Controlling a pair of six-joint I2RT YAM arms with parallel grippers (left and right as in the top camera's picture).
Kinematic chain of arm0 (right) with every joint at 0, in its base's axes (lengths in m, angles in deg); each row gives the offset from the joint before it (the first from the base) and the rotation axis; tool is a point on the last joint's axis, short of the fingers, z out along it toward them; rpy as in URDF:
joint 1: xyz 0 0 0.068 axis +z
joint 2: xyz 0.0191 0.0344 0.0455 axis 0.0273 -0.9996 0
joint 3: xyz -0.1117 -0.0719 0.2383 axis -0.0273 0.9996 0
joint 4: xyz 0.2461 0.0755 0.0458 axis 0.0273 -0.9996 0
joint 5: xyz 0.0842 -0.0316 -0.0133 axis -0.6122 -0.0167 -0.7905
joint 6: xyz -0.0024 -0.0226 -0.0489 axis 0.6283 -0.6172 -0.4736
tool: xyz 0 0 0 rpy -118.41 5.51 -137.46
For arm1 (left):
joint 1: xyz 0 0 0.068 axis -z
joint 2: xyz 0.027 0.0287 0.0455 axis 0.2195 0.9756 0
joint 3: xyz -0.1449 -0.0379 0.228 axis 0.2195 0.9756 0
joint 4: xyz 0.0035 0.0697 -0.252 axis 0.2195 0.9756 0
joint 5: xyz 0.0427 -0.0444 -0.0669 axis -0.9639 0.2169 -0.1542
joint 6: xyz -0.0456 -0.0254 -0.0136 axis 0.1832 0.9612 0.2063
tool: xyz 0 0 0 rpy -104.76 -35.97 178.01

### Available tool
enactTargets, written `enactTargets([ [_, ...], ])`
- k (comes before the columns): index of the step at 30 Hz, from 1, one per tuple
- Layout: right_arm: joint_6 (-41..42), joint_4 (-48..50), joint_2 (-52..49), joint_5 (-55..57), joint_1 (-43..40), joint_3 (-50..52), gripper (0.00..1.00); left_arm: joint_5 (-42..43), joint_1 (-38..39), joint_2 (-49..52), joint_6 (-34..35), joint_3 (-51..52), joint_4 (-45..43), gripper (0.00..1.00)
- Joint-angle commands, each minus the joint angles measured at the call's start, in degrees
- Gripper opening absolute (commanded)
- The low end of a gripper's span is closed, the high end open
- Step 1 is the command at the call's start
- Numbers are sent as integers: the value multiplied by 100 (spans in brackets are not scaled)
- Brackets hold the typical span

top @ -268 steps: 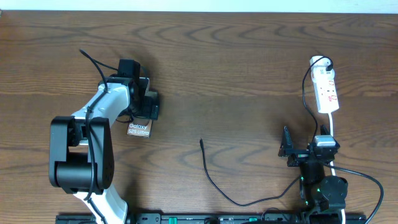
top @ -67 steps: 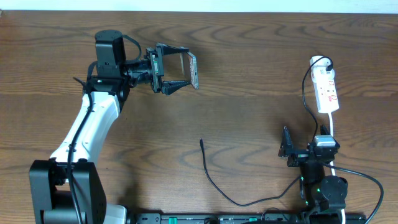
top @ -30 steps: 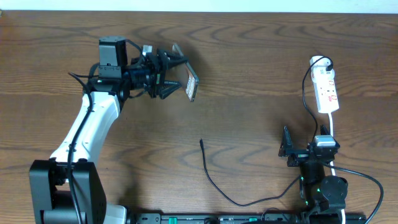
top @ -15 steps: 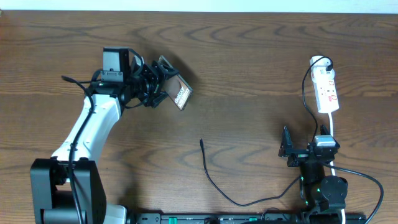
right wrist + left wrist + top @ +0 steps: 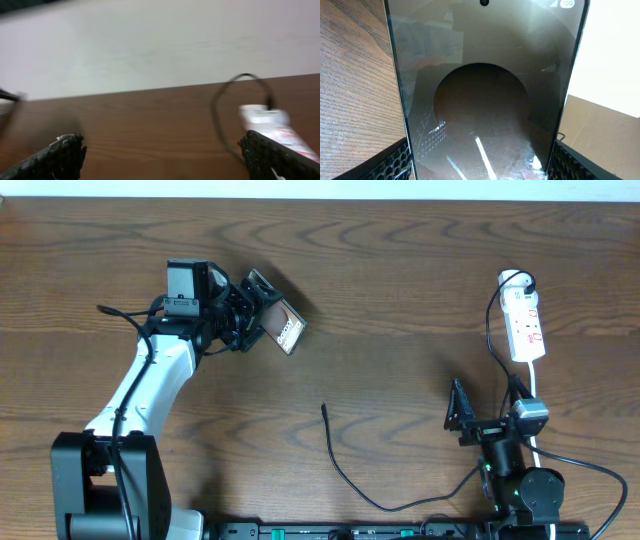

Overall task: Plug charger to phone and switch on socket
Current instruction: 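Move the right gripper to the phone and grasp its side edge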

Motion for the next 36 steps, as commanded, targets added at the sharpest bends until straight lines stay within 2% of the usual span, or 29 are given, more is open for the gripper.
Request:
enactTargets([
  [1, 831, 70, -107, -960, 33, -55, 99, 61, -9, 48, 85, 0, -138, 7],
  [3, 918, 70, -282, -1226, 33, -146, 99, 59, -9, 48, 146, 0, -173, 7],
  [9, 1045, 160, -1987, -2260, 33, -1268, 99, 57, -9, 48, 623, 2, -216, 7],
  [18, 1211, 232, -5635, -4374, 50, -3526, 99, 55, -9, 48, 1084, 2, -225, 7],
  [22, 1681, 1200, -7239, -5342, 284, -4245, 99, 59, -9, 48, 1128, 2, -280, 7],
  [24, 1985, 1882, -7753, -5362, 387, -4323, 99, 61, -7, 48, 1152, 2, -280, 7],
  [25, 2391, 2251, -8076, -5410, 442, -4321, 99, 66, -7, 48, 1215, 2, -278, 7],
  [30, 3412, 2780, -8942, -4940, 616, -4323, 99, 83, 11, 48, 1252, 2, -269, 7],
  [34, 3484, 2776, -9245, -4704, 909, -4323, 99, 81, 96, 48, 1252, 2, -271, 7],
  [36, 3178, 2791, -9307, -4258, 1279, -4323, 99, 79, 203, 48, 1252, 2, -271, 7],
])
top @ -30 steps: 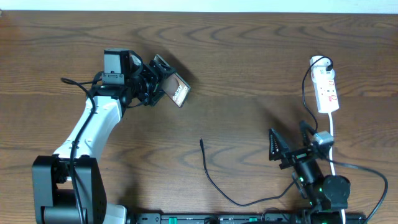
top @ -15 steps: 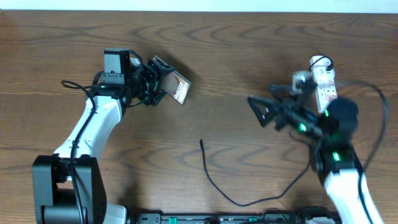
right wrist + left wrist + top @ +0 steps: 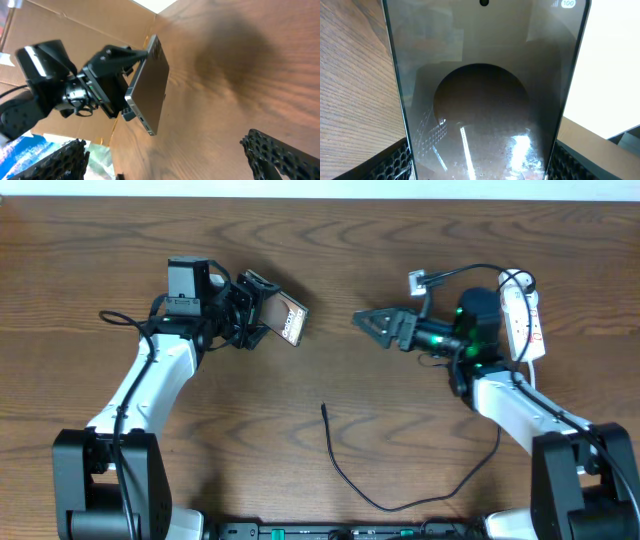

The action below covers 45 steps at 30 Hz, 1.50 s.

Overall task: Plug charger to phone and switch on socket
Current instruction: 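Move the right gripper to the phone and grasp its side edge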

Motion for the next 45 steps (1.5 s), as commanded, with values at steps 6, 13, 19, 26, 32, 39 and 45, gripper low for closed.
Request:
enactTargets([
  [6, -599, -24, -48, 1283, 1137, -57, 99, 116, 400, 4, 28, -4, -26, 7],
  [13, -988, -188, -48, 1519, 1338, -57, 96, 116, 728, 4, 186, -4, -15, 7],
  [19, -1491, -387, -48, 1517, 1342, -55, 86, 96, 973, 4, 404, -4, -9, 7],
  [26, -1609, -387, -48, 1565, 1342, -55, 82, 96, 1034, 4, 697, -4, -9, 7],
  [32, -1598, -387, -48, 1694, 1342, -55, 74, 94, 1034, 4, 822, -4, -9, 7],
  [39, -1307, -391, -48, 2107, 1471, -55, 75, -116, 1062, 4, 824, -4, -9, 7],
  [45, -1307, -387, -48, 2420, 1665, -55, 77, -352, 1224, 4, 909, -4, -11, 7],
])
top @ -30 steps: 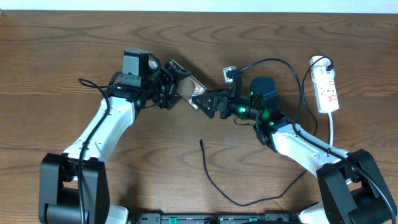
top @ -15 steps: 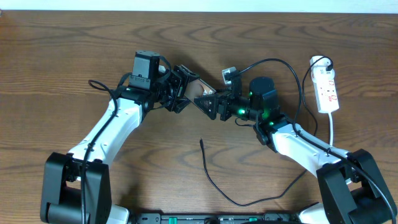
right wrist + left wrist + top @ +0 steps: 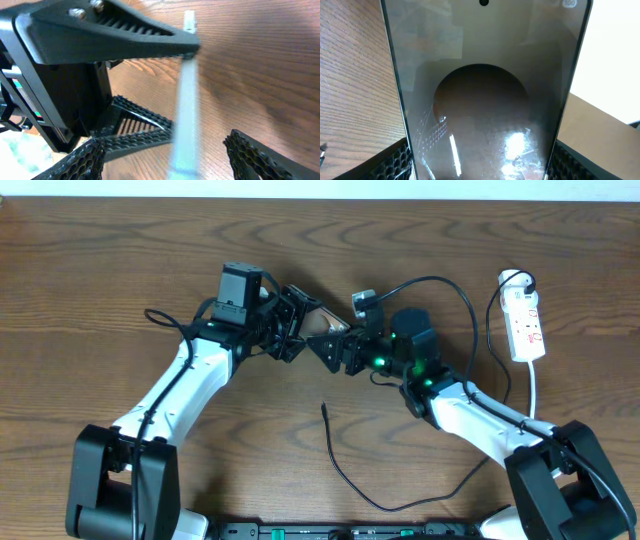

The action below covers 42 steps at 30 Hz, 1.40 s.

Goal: Plug charger to phone and switch on socket

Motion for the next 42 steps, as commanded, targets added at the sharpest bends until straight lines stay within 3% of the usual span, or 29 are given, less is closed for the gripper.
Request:
enactTargets([
  [1, 44, 2, -37, 190, 39, -55, 76, -50, 68, 4, 136, -4, -26, 7],
  [13, 46, -4, -37, 273, 50, -55, 43, -50, 68, 4, 358, -4, -28, 7],
  [36, 122, -116, -37, 273, 50, -55, 7, -160, 68, 4, 356, -4, -24, 8],
  [37, 144, -114, -37, 275, 50, -55, 6, -160, 68, 4, 354, -4, -24, 13],
  [39, 153, -111, -37, 275, 50, -55, 1, -162, 68, 4, 354, -4, -24, 41],
  [42, 155, -111, -37, 275, 50, -55, 1, -162, 68, 4, 354, -4, -24, 71],
])
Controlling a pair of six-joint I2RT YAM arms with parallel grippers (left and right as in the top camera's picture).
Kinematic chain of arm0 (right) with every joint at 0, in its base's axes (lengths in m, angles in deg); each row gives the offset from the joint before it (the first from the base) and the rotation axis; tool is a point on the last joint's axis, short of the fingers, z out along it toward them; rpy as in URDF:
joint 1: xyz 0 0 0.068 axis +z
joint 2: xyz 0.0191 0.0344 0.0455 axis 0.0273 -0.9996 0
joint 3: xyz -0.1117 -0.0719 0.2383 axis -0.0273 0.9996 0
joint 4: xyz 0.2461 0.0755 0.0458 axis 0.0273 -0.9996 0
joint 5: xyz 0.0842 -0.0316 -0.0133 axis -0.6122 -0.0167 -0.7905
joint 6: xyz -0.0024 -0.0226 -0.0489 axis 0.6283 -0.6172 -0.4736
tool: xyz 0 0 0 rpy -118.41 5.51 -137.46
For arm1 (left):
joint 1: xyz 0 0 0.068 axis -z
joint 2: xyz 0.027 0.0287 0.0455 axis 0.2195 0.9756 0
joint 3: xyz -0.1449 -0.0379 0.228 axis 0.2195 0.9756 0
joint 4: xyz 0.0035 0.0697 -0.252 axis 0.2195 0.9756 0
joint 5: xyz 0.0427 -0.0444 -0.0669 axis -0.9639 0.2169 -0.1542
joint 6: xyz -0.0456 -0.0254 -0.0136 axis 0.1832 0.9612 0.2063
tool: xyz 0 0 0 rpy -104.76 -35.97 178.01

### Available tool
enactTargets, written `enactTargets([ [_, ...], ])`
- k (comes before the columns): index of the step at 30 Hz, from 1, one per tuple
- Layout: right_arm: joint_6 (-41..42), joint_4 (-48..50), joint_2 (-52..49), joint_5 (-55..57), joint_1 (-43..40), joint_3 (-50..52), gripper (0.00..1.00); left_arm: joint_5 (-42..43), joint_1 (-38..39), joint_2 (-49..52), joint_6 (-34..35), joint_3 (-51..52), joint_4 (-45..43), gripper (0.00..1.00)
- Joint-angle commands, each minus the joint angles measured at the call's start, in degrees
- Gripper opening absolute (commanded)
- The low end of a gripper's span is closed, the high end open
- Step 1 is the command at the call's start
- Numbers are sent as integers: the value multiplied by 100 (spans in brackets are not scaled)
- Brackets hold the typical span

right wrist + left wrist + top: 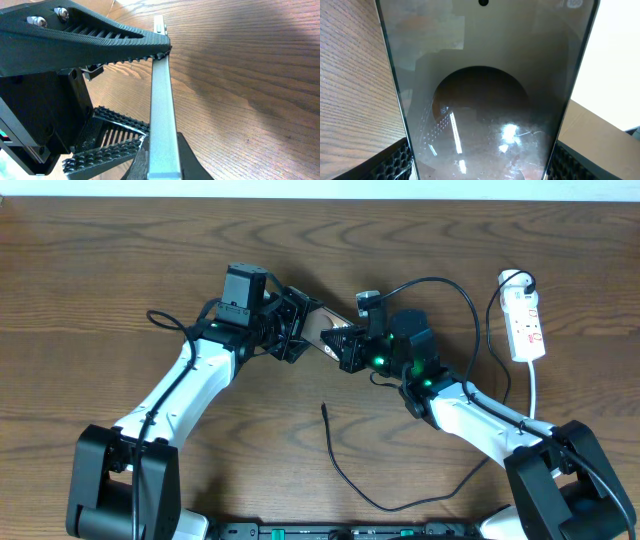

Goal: Plug charger to phone and switch on socket

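Note:
The phone [318,330] is held off the table in the middle, between both arms. My left gripper [295,328] is shut on it; the glass screen [480,90] fills the left wrist view between the two pads [395,161]. My right gripper [345,348] is shut on the phone's other end, and its silver edge [161,100] runs straight down into the jaws, with the left gripper's fingers [95,32] just beyond. The black charger cable [340,465] lies loose on the table, its plug tip [324,409] pointing away from me. The white socket strip [526,326] lies at the right.
A black lead [470,300] arcs from the right wrist toward the socket strip. The strip's white cord [534,395] runs toward the front right. The table's far edge [320,198] meets a pale wall.
The right gripper's fingers stood wide open on either side of the phone's edge; now they are shut on it. The left gripper still holds the phone in about the same place.
First my left gripper held the phone at the far left while the right arm sat folded at the front right. Then the open right gripper was out to the phone's right. Then both met mid-table, open fingers around the phone's edge, and now both grip it.

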Motion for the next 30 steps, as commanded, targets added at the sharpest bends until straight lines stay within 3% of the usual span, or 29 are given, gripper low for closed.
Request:
enactTargets([
  [1, -122, 59, -37, -162, 28, -55, 1, -39, 2, 4, 55, -4, -7, 90],
  [9, -13, 52, -37, -164, -216, -55, 1, 42, 2, 4, -39, -4, -9, 91],
  [15, 439, 7, -37, -90, -662, -55, 1, 721, -39, 2, -76, -4, -17, 91],
  [20, 1873, -317, -37, 92, -1003, -55, 1, 966, -144, -2, -138, -4, -79, 91],
  [24, 4059, -455, -37, -81, -1130, -55, 1, 1082, -356, 0, -601, -4, -391, 91],
  [30, 6290, 800, -37, -601, -1038, -55, 1, 1239, -879, 0, -981, -4, -516, 91],
])
